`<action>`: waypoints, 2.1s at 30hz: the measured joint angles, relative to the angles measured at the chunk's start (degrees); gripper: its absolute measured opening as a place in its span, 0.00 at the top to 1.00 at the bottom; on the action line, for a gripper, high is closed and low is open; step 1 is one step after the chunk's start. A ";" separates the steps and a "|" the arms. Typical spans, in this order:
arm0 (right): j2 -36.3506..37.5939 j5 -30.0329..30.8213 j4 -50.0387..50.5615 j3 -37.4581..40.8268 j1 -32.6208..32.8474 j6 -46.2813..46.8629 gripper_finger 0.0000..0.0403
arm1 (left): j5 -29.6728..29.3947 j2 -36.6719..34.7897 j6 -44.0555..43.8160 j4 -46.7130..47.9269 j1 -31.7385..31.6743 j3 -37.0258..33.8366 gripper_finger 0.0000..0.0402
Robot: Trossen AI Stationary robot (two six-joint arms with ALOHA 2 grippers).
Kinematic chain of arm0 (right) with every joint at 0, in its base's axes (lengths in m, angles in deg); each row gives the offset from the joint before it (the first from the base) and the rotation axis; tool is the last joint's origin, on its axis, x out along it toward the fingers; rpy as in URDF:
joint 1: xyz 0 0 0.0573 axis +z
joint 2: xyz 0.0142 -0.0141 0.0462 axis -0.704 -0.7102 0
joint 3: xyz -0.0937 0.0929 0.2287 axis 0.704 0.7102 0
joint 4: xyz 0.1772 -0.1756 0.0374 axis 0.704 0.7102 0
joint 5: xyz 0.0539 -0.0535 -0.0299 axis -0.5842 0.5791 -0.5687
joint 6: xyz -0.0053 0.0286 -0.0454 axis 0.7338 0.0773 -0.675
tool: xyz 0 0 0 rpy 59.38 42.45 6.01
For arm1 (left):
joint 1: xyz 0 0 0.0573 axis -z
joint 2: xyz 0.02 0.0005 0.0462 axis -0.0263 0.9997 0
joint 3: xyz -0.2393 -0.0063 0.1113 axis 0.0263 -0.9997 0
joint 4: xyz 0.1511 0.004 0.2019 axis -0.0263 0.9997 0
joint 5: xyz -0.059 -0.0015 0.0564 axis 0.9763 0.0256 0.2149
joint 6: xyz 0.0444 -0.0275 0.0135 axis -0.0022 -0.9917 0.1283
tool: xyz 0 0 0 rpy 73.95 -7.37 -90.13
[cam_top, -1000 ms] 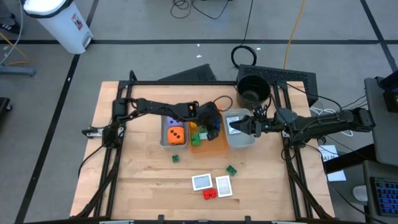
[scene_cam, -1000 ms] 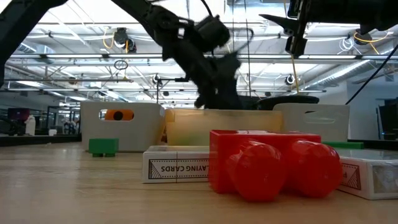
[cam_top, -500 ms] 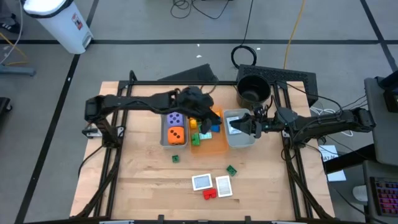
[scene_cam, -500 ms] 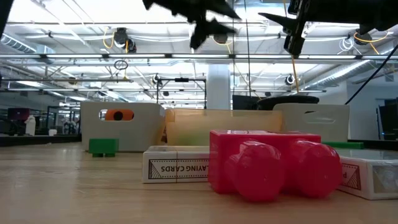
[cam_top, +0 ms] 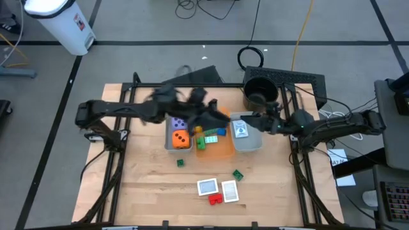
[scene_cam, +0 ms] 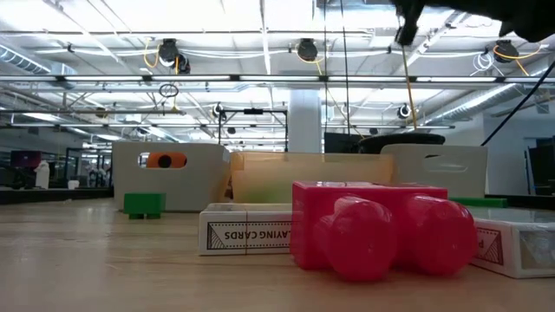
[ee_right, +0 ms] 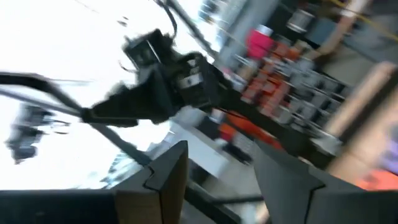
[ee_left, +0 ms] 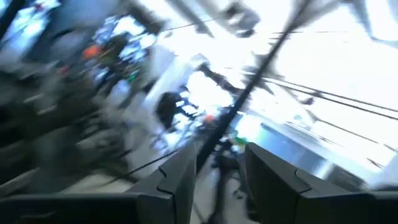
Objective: Pick & Place Toys
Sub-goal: Put the green game piece into the orange bin
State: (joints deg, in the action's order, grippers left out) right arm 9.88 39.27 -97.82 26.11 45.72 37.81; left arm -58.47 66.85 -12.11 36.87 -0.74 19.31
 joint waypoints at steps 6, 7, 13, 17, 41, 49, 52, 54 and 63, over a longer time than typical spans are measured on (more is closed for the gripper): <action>0.02 0.83 -15.62 0.00 4.05 -4.32 0.58 | -4.20 -9.90 11.16 5.07 4.20 -0.17 0.69; 0.02 1.89 -16.81 -0.13 5.17 -5.41 0.58 | -5.58 -11.57 12.92 7.72 4.99 -0.56 0.70; -0.41 11.03 -6.25 -7.31 13.82 -16.42 0.58 | -16.68 -20.22 15.99 15.02 10.54 -10.87 0.71; -3.00 13.88 10.55 -16.78 17.99 -19.69 0.58 | -23.20 -24.94 13.27 8.36 13.62 -21.21 0.71; -39.81 11.59 81.00 -39.16 34.11 14.14 0.58 | -32.06 -32.35 8.86 2.38 22.78 -38.60 0.71; -40.44 11.79 80.61 -31.89 32.87 22.27 0.55 | -32.04 -32.35 8.58 2.97 22.78 -38.60 0.71; -40.43 10.50 78.85 -29.46 32.49 24.14 0.51 | -32.06 -32.35 7.55 4.03 22.79 -38.60 0.71; -40.44 10.31 77.13 -28.06 32.41 24.23 0.47 | -32.06 -32.33 6.89 5.04 22.80 -38.60 0.71; -40.42 10.33 62.45 -20.08 30.61 24.23 0.31 | -32.05 -32.35 5.88 5.40 22.80 -38.60 0.71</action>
State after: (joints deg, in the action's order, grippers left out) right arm -30.54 49.60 -35.37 6.04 76.34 62.04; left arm -90.52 34.50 -6.23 42.27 22.06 -19.29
